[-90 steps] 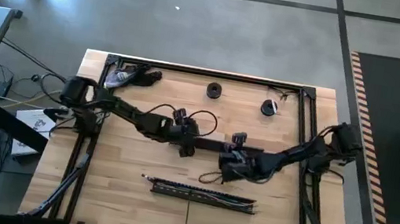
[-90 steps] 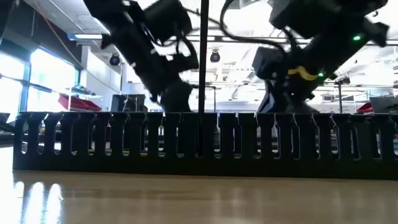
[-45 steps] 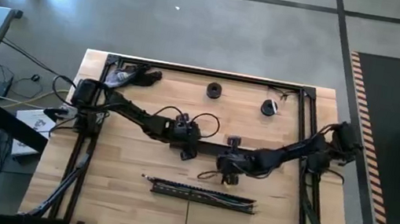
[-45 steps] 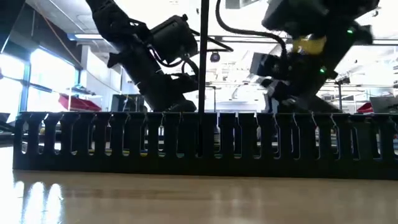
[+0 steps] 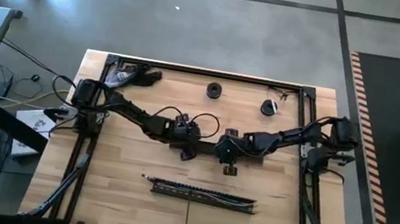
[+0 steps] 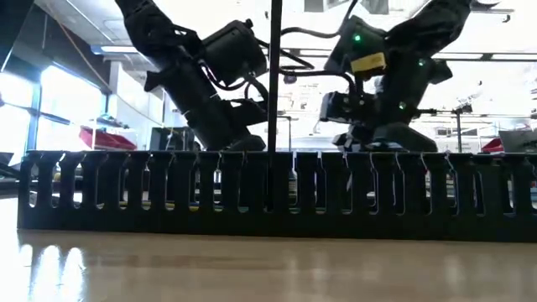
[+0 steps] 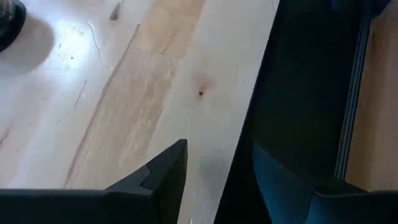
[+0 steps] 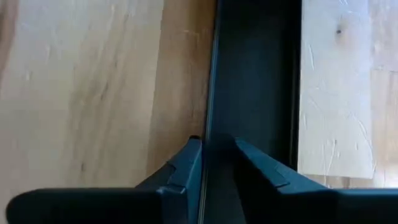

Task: Ziptie cables
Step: Close the black cable duct

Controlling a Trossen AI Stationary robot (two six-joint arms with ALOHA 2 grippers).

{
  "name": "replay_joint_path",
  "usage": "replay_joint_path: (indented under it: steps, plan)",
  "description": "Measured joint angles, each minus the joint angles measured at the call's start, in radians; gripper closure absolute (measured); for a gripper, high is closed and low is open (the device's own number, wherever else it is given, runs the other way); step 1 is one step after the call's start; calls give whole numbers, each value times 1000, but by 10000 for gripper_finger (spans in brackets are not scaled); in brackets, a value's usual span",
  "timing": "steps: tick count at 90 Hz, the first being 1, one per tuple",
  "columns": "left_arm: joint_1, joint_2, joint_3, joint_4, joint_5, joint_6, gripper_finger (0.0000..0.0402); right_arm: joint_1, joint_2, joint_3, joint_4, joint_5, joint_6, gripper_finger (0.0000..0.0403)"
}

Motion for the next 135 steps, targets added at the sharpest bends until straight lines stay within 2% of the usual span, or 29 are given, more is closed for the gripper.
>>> replay_joint_path:
  steps: [6,14,19,30,43,57,73,90,97,103,121,135]
  plan:
    - [-18,-20,6,-5,-62,36,238,1,7,0,2,-2,6,388]
    - [-50,-74,15,19,-97,105,239,1,2,0,-3,-11,51,398]
    - [-67,-104,16,25,-70,153,239,-5,-10,-2,-9,-42,77,401]
    - [-112,-134,15,14,57,273,239,-29,-63,-8,-34,-137,110,402]
    - [-154,-119,15,11,56,357,238,-80,-121,-9,-62,-243,131,402]
    - [-164,-67,14,35,7,332,224,-109,-130,-9,-80,-268,132,403]
    - [-168,0,14,35,-174,291,201,-109,-132,-9,-79,-281,126,403]
    - [-171,47,15,41,-176,284,200,-109,-133,-8,-82,-285,129,403]
    - [-176,51,16,41,-165,272,217,-109,-133,-8,-83,-287,126,403]
    - [-179,52,16,39,-145,247,246,-108,-133,-8,-83,-288,105,403]
    - [-179,31,16,29,-110,207,380,-98,-168,-7,-96,-229,21,403]
    - [-174,-27,16,-2,-61,154,387,-80,-262,-7,-128,-117,-29,399]
